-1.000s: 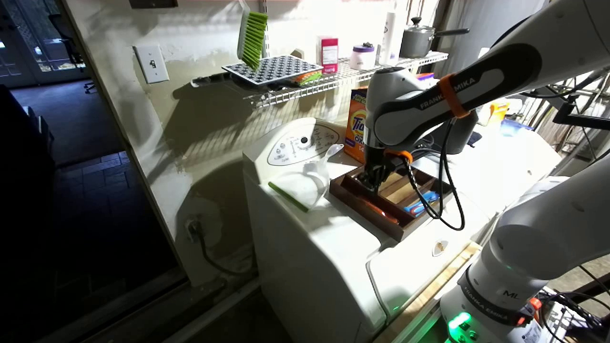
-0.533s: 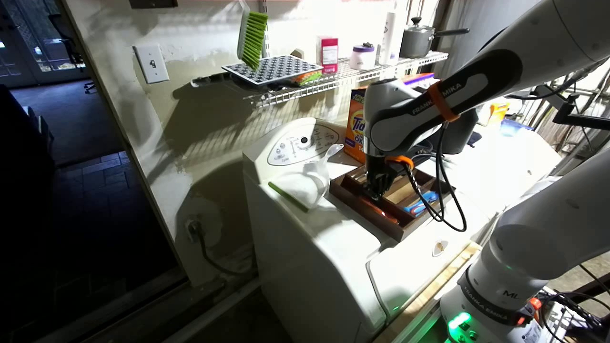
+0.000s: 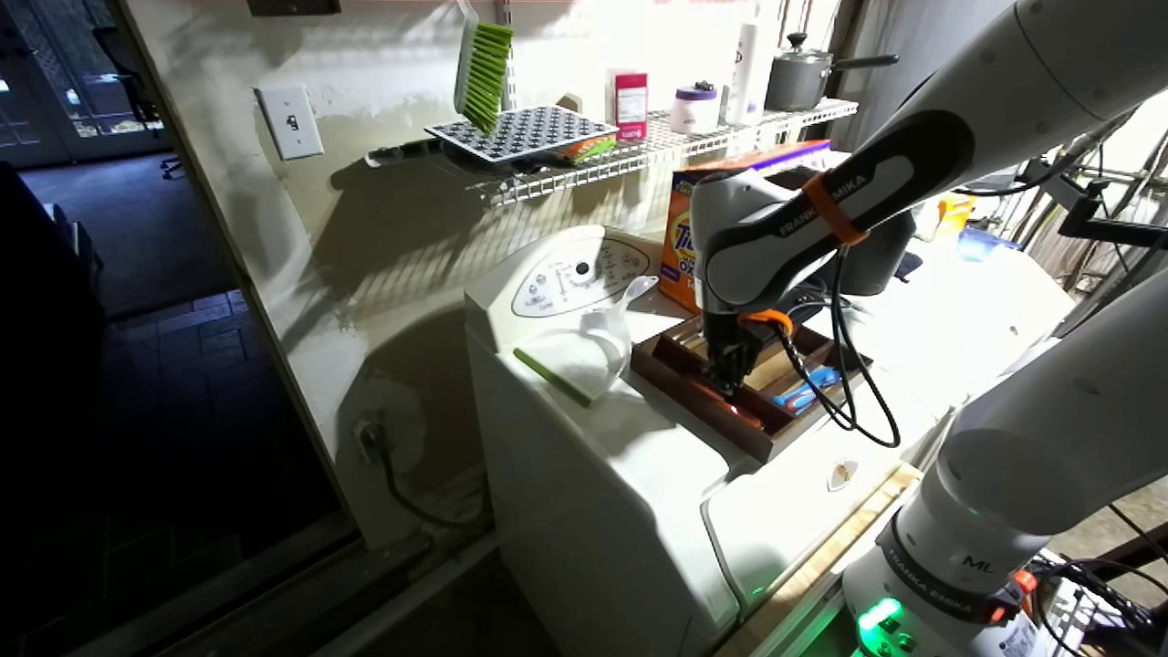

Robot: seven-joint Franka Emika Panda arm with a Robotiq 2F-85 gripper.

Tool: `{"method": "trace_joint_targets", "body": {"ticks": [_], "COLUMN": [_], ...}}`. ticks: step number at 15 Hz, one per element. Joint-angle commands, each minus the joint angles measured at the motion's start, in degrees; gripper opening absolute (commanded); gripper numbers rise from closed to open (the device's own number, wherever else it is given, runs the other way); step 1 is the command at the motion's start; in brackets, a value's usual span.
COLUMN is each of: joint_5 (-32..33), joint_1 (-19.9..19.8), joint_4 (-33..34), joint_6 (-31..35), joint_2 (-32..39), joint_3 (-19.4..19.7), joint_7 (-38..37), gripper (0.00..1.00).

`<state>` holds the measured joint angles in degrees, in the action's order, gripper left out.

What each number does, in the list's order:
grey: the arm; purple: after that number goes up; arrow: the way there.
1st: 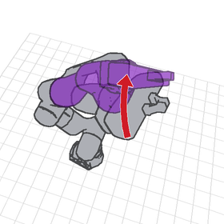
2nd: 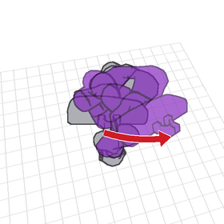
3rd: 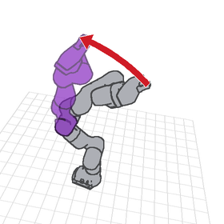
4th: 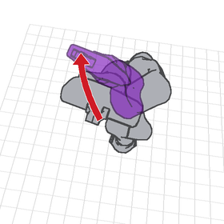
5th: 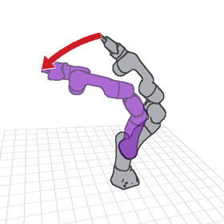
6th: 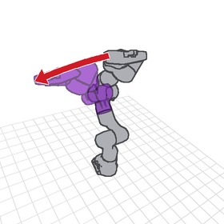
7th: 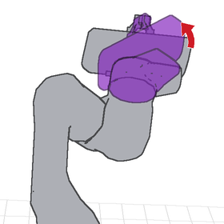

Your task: Remove the orange spoon from the wooden utensil holder and put it on the left washing machine

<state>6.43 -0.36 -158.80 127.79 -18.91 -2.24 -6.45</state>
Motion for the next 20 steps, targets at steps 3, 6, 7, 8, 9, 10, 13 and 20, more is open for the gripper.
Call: {"method": "trace_joint_targets", "body": {"ticks": [3, 6, 7, 8, 9, 10, 13, 20], "joint_5": [1.7, 1.5, 1.5, 1.7, 1.8, 1.8, 1.8, 2.1], "joint_1": [-0.8, -0.6, -0.6, -0.7, -0.7, -0.7, -0.7, -0.7], "joint_4": [0.1, 0.1, 0.2, 0.3, 0.3, 0.3, 0.3, 0.3], "joint_6": [2.2, 2.8, 2.8, 2.9, 3.0, 3.0, 3.2, 3.9], "joint_2": [2.8, 3.5, 3.5, 3.5, 3.5, 3.5, 3.4, 3.8], "joint_3": [-0.3, -0.3, -0.3, -0.4, -0.4, -0.4, -0.4, -0.5], "joint_7": [-1.0, -0.9, -0.9, -1.1, -1.1, -1.2, -1.2, -1.6], "gripper": [0.00, 0.03, 0.06, 0.03, 0.02, 0.00, 0.13, 0.28]}}
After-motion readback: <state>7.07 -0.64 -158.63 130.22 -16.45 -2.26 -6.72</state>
